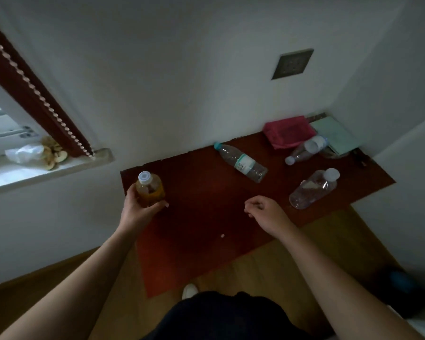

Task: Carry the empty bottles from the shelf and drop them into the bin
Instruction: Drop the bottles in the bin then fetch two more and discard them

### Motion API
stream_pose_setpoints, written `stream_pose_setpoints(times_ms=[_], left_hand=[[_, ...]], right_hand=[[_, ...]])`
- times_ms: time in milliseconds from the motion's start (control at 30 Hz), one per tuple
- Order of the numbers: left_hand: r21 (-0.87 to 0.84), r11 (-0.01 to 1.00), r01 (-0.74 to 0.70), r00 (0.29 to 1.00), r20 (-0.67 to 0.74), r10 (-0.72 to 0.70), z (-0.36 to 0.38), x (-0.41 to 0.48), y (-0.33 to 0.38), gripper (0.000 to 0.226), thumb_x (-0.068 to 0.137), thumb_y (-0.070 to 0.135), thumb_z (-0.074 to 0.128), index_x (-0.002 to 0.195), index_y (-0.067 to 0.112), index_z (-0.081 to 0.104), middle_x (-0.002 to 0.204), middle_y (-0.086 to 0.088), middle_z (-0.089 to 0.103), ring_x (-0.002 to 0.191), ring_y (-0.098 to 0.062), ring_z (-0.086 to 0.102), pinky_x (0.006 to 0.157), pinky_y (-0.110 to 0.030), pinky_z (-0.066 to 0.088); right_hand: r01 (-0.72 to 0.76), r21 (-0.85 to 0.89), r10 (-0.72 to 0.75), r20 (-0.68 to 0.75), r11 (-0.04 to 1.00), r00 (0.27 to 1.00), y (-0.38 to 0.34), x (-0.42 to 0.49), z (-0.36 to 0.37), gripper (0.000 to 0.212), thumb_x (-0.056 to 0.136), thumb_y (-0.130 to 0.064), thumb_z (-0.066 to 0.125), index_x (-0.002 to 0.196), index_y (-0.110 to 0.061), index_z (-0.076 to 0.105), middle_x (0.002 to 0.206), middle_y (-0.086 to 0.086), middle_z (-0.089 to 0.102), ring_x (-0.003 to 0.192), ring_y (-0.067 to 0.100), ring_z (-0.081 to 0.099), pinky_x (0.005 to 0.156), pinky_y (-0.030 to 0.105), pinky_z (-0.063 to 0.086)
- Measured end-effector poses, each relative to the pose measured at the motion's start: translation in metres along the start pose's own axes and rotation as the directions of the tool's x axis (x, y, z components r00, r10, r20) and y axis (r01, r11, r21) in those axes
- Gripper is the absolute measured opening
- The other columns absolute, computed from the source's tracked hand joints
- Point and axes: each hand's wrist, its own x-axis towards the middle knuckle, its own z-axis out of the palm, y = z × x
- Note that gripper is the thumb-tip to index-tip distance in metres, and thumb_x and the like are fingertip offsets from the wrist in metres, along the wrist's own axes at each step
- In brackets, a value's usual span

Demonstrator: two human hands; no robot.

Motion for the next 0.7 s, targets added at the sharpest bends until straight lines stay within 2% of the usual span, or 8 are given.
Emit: stream_pose_setpoints(times_ms=[67,200,267,333,400,467,567,700], left_hand=[[-0.014,1.000,-0.013,1.000,-0.012,0.013,0.004,0.008,0.003,0.076,0.069,0.026,0.087,0.134,0.026,0.048,0.110,0.008,0.067,0.100,-0.012,0.065,0.095,-0.038,0.052],[-0.017,1.000,-0.019,0.999,-0.049,0.018,0.006,0.017,0.007,0.050,0.067,0.034,0.085,0.107,0.043,0.057,0.104,0.007,0.071,0.098,-0.016,0.068,0.091,-0.042,0.055],[-0.042,0.999,-0.002,0.999,-0.050,0.000,0.008,0.016,0.006,0.048,0.065,0.034,0.086,0.103,0.043,0.058,0.102,0.005,0.071,0.096,-0.017,0.069,0.088,-0.042,0.057],[-0.071,0.997,0.028,0.998,-0.057,-0.032,0.011,0.009,0.006,0.053,0.062,0.036,0.088,0.108,0.036,0.062,0.100,0.001,0.074,0.093,-0.020,0.072,0.083,-0.042,0.060],[-0.099,0.994,0.053,0.995,-0.082,-0.062,0.013,-0.004,0.008,0.050,0.066,0.030,0.088,0.110,0.027,0.064,0.097,-0.003,0.075,0.088,-0.020,0.073,0.074,-0.032,0.061],[-0.111,0.991,0.079,0.987,-0.133,-0.094,0.014,-0.022,0.011,0.044,0.074,0.021,0.085,0.111,0.021,0.063,0.095,-0.002,0.074,0.086,-0.015,0.072,0.064,-0.019,0.056],[-0.129,0.985,0.111,0.964,-0.229,-0.139,0.019,-0.053,0.014,0.047,0.076,0.024,0.084,0.117,0.022,0.060,0.100,0.003,0.072,0.089,-0.010,0.070,0.067,-0.018,0.051],[-0.200,0.966,0.163,0.905,-0.359,-0.227,0.028,-0.090,0.007,0.057,0.074,0.030,0.086,0.123,0.021,0.057,0.108,0.002,0.070,0.097,-0.011,0.067,0.072,-0.024,0.050]], right_hand=[[-0.006,-0.010,0.006,-0.032,1.000,0.999,-0.006,0.012,-0.005,0.016,0.089,-0.041,0.059,0.099,-0.031,0.068,0.098,0.001,0.074,0.091,0.019,0.071,0.084,0.038,0.055],[0.002,-0.040,-0.005,-0.081,0.999,0.997,-0.020,0.041,-0.017,0.014,0.088,-0.038,0.062,0.097,-0.030,0.070,0.093,-0.005,0.072,0.089,0.014,0.070,0.074,0.031,0.053],[0.041,-0.080,-0.048,-0.097,0.996,0.994,-0.029,0.060,-0.023,0.019,0.089,-0.035,0.064,0.104,-0.025,0.071,0.098,-0.006,0.070,0.091,0.012,0.068,0.069,0.024,0.047],[0.067,-0.106,-0.078,-0.112,0.992,0.991,-0.038,0.083,-0.028,0.026,0.089,-0.032,0.065,0.112,-0.021,0.068,0.105,-0.005,0.067,0.094,0.012,0.065,0.072,0.025,0.050],[0.091,-0.161,-0.111,-0.120,0.983,0.987,-0.047,0.107,-0.031,0.032,0.087,-0.031,0.067,0.116,-0.019,0.065,0.107,-0.003,0.064,0.096,0.017,0.064,0.079,0.033,0.054],[0.152,-0.236,-0.183,-0.114,0.960,0.976,-0.056,0.133,-0.031,0.033,0.085,-0.036,0.068,0.111,-0.016,0.065,0.101,-0.001,0.065,0.093,0.020,0.064,0.078,0.033,0.051],[0.193,-0.269,-0.217,-0.060,0.943,0.974,-0.064,0.166,-0.032,0.042,0.084,-0.048,0.067,0.109,-0.014,0.065,0.099,0.001,0.065,0.088,0.019,0.061,0.076,0.031,0.046],[0.166,-0.423,-0.180,0.008,0.891,0.984,-0.058,0.205,-0.028,0.064,0.075,-0.065,0.062,0.118,-0.018,0.059,0.115,0.009,0.064,0.106,0.030,0.062,0.089,0.044,0.052]])
